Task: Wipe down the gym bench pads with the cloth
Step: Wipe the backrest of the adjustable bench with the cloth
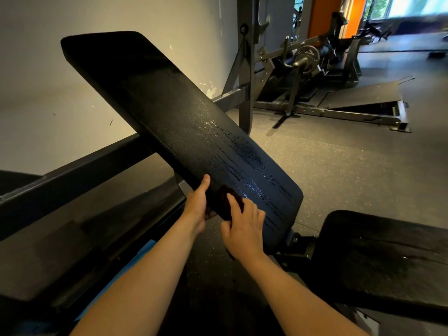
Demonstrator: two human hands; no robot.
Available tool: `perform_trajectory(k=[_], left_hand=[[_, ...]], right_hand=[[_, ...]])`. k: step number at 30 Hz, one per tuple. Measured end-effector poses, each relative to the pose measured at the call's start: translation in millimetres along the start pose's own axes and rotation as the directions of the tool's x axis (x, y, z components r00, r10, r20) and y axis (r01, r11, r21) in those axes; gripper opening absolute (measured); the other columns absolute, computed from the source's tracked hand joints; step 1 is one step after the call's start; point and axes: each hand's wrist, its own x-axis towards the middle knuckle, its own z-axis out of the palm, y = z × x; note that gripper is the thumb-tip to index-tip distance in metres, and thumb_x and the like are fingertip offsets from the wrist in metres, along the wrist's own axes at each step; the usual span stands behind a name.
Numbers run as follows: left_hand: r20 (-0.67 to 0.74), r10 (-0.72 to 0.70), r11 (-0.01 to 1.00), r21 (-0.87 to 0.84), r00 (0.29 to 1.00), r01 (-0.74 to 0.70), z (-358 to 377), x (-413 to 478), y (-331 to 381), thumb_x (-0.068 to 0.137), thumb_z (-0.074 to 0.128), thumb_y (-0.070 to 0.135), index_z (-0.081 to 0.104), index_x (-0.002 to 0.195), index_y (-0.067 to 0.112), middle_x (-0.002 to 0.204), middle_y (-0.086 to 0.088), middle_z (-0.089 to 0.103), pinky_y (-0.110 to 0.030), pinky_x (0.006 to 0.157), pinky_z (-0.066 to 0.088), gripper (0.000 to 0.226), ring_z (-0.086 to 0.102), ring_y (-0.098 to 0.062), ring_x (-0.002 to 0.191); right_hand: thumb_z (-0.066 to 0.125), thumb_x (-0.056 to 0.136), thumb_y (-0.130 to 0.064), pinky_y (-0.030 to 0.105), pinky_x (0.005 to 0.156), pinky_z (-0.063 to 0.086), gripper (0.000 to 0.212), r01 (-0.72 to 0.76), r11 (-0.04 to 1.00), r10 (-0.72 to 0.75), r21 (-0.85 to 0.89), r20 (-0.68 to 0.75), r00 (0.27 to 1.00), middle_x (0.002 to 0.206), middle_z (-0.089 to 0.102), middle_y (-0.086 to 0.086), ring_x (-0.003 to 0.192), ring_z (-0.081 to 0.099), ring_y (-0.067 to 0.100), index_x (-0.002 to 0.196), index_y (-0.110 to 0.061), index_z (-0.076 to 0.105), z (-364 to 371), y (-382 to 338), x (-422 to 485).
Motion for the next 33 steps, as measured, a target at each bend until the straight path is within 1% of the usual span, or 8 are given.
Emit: perform_trajectory(k=[5, 9, 12, 16, 20, 25, 30, 33], left_hand=[[-0.021, 0.012, 1.0, -0.016, 1.0, -0.012, 1.6, 0.3, -3.3, 0.061, 0.065, 0.084, 0.05, 0.14, 0.026, 0.126, -0.006, 0.067, -0.043, 0.082, 0.062, 0.099, 0.071, -0.028, 0.103], [-0.031, 0.001, 1.0, 0.015, 1.0, 0.0, -1.2, 6.6, -8.6, 0.056, 0.065, 0.087, 0.051, 0.139, 0.026, 0.125, -0.006, 0.067, -0.045, 0.083, 0.062, 0.103, 0.071, -0.028, 0.102], [-0.025, 0.012, 1.0, 0.012, 1.0, -0.011, -2.3, 5.5, -5.6, 0.068, 0.065, 0.079, 0.056, 0.137, 0.021, 0.117, -0.008, 0.073, -0.042, 0.081, 0.062, 0.091, 0.074, -0.026, 0.098], [0.02, 0.058, 0.998, -0.015, 0.998, -0.057, -4.6, 5.9, -6.3, 0.094, 0.058, 0.055, 0.068, 0.121, 0.017, 0.105, -0.011, 0.076, -0.037, 0.079, 0.057, 0.047, 0.074, -0.024, 0.095], [-0.032, 0.078, 0.997, -0.018, 0.996, -0.079, -2.7, 13.9, -12.4, 0.09, 0.06, 0.063, 0.057, 0.136, 0.02, 0.116, -0.009, 0.073, -0.037, 0.075, 0.06, 0.063, 0.073, -0.024, 0.098], [-0.105, 0.051, 0.997, -0.057, 0.993, -0.058, 8.2, 14.9, -19.8, 0.057, 0.065, 0.085, 0.033, 0.152, 0.03, 0.145, -0.01, 0.052, -0.055, 0.107, 0.045, 0.115, 0.054, -0.033, 0.128], [-0.121, 0.059, 0.994, -0.08, 0.991, -0.069, 8.3, 17.2, -19.5, 0.084, 0.061, 0.07, 0.035, 0.15, 0.02, 0.14, -0.008, 0.055, -0.051, 0.109, 0.044, 0.087, 0.056, -0.029, 0.124], [-0.109, 0.076, 0.993, -0.077, 0.991, -0.084, 7.8, 18.2, -21.3, 0.087, 0.06, 0.067, 0.035, 0.151, 0.019, 0.14, -0.008, 0.056, -0.049, 0.109, 0.045, 0.083, 0.057, -0.029, 0.123]], right_hand=[[0.04, 0.085, -0.037, 0.035, 0.085, 0.032, 0.054, -0.165, 0.986, 0.166, 0.027, -0.011, 0.986, 0.112, 0.044, -0.001, 0.098, 0.044, 0.018, 0.136, -0.022, 0.047, -7.1, 34.2, -24.7], [0.041, 0.089, -0.034, 0.037, 0.096, 0.03, 0.054, -0.246, 0.959, 0.251, 0.142, -0.019, 0.968, 0.118, 0.041, 0.0, 0.108, 0.042, 0.019, 0.142, -0.027, 0.043, -15.1, 21.0, -14.1], [0.043, 0.096, -0.031, 0.041, 0.103, 0.025, 0.055, -0.19, 0.948, 0.204, 0.254, -0.032, 0.978, 0.132, 0.037, 0.006, 0.119, 0.035, 0.021, 0.149, -0.028, 0.03, -13.5, -17.4, 31.0], [0.041, 0.101, -0.028, 0.041, 0.102, 0.026, 0.048, -0.078, 0.955, 0.088, 0.287, -0.021, 0.996, 0.136, 0.037, 0.01, 0.12, 0.036, 0.025, 0.149, -0.028, 0.034, -6.3, -59.0, 82.3], [0.041, 0.098, -0.024, 0.038, 0.094, 0.028, 0.046, -0.061, 0.99, 0.066, 0.129, -0.037, 0.997, 0.13, 0.043, 0.007, 0.112, 0.043, 0.025, 0.144, -0.03, 0.045, -2.0, -36.0, 72.0], [0.051, 0.093, -0.025, 0.036, 0.09, 0.029, 0.044, -0.215, 0.975, 0.219, 0.057, -0.086, 0.972, 0.118, 0.049, 0.003, 0.101, 0.049, 0.021, 0.136, -0.031, 0.055, -6.3, 34.0, 15.2], [0.05, 0.095, -0.02, 0.037, 0.098, 0.031, 0.043, -0.503, 0.849, 0.516, 0.16, -0.053, 0.855, 0.127, 0.045, 0.004, 0.107, 0.04, 0.024, 0.135, -0.032, 0.056, -10.9, 77.1, -34.3], [0.05, 0.094, -0.016, 0.038, 0.101, 0.026, 0.043, -0.495, 0.827, 0.53, 0.269, -0.074, 0.845, 0.128, 0.044, 0.006, 0.114, 0.042, 0.029, 0.135, -0.03, 0.057, -7.9, 61.8, -24.8]])
